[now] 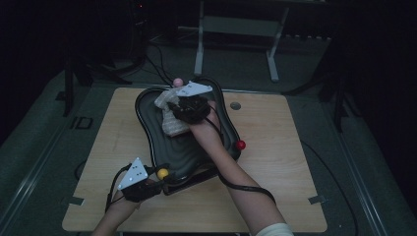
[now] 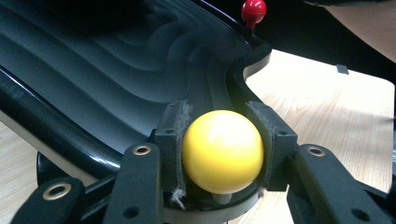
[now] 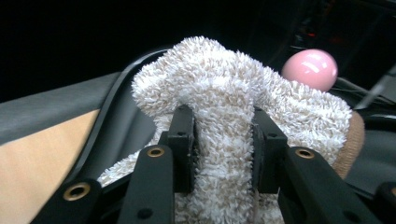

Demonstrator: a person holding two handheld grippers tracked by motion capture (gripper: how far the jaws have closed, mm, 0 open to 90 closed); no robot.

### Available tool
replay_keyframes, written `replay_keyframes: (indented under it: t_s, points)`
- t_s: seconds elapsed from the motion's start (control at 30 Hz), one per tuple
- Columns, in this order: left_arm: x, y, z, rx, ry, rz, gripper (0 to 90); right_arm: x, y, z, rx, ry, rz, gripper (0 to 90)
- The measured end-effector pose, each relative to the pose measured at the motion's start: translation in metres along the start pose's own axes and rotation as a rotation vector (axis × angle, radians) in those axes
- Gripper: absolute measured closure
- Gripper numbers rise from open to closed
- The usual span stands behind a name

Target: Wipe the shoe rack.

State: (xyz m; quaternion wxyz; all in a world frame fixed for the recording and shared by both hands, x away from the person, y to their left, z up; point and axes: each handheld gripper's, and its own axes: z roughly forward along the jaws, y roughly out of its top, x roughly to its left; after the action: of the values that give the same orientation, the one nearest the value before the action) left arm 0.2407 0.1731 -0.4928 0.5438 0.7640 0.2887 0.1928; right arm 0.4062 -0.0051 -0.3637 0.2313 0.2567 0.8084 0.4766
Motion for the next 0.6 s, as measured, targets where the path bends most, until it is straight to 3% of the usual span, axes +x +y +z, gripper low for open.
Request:
replay_keyframes:
  t_s: [0.17,0.27,0.6]
  points:
    - [0.0,0.0,0.0,-0.001,-0.001,-0.002,59.9,-0.008,-0.008,0.02,0.062,-0.072,-0.009,64.8]
    - [0.0,0.0,0.0,-0.001,0.0,0.0,59.9,-0.015,-0.013,0.023,0.053,-0.051,0.032,65.2]
    - [0.0,0.0,0.0,-0.004,0.001,-0.002,59.9,0.002,-0.028,0.014,0.069,-0.025,-0.021,65.5]
